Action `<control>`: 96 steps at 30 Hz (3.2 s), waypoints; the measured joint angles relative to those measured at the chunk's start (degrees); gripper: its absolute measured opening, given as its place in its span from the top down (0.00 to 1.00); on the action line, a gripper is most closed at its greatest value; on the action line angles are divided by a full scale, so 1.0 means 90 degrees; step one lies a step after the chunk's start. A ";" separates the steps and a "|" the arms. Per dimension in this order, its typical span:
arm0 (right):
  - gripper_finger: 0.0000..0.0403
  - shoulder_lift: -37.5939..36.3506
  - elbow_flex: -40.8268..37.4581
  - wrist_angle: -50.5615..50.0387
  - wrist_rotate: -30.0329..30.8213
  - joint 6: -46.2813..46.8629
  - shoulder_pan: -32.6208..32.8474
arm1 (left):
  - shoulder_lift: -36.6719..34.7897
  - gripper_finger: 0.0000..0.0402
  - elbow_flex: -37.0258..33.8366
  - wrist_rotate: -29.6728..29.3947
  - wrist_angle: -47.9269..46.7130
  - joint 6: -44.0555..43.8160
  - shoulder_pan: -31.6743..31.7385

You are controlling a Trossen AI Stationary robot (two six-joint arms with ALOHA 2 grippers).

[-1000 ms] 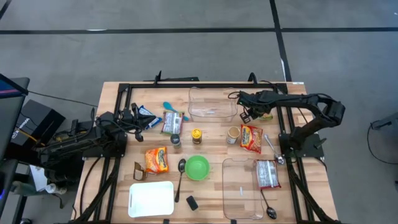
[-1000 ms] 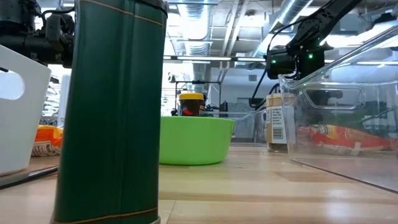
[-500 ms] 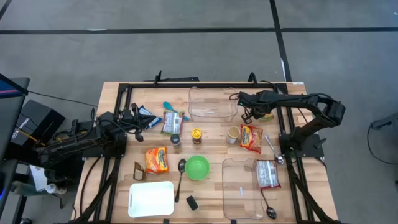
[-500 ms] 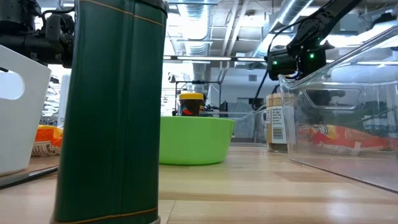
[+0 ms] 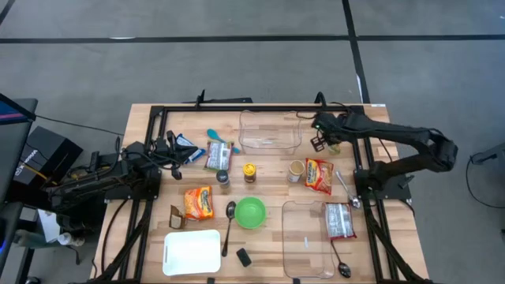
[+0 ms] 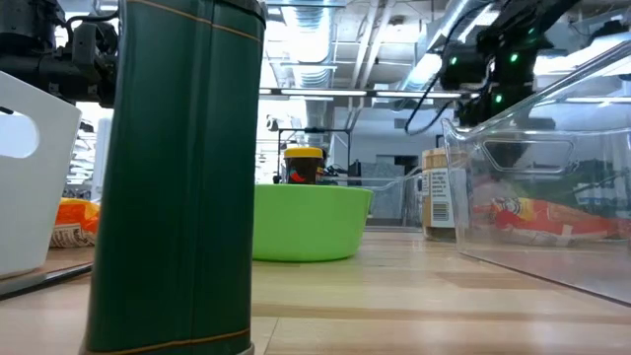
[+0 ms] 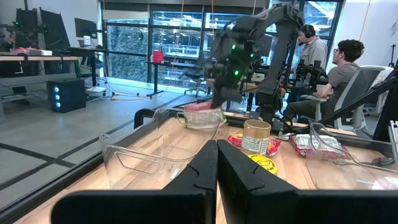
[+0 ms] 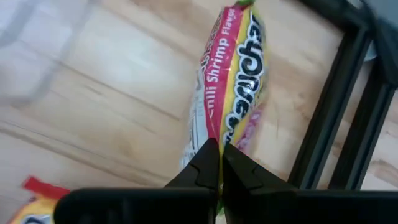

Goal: Pick & Place Food Item
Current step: Put the right green noodle pack into the top transparent bin

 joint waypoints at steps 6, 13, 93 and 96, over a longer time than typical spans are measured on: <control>1.00 -0.1003 0.0000 0.0097 0.0000 0.0187 -0.0002 | -0.0001 1.00 0.0000 0.0001 0.0000 0.0000 0.0000; 1.00 -0.1906 0.0000 0.0097 0.0000 0.0221 -0.0002 | -0.0002 1.00 -0.0001 0.0000 0.0000 0.0000 0.0001; 1.00 0.0655 0.0000 0.3931 -0.1195 -0.0508 0.0472 | 0.0000 1.00 -0.0001 0.0002 0.0002 0.0000 -0.0001; 1.00 0.0655 0.0000 0.3838 -0.1190 -0.0508 0.0505 | -0.0001 1.00 0.0001 0.0000 0.0001 0.0000 -0.0001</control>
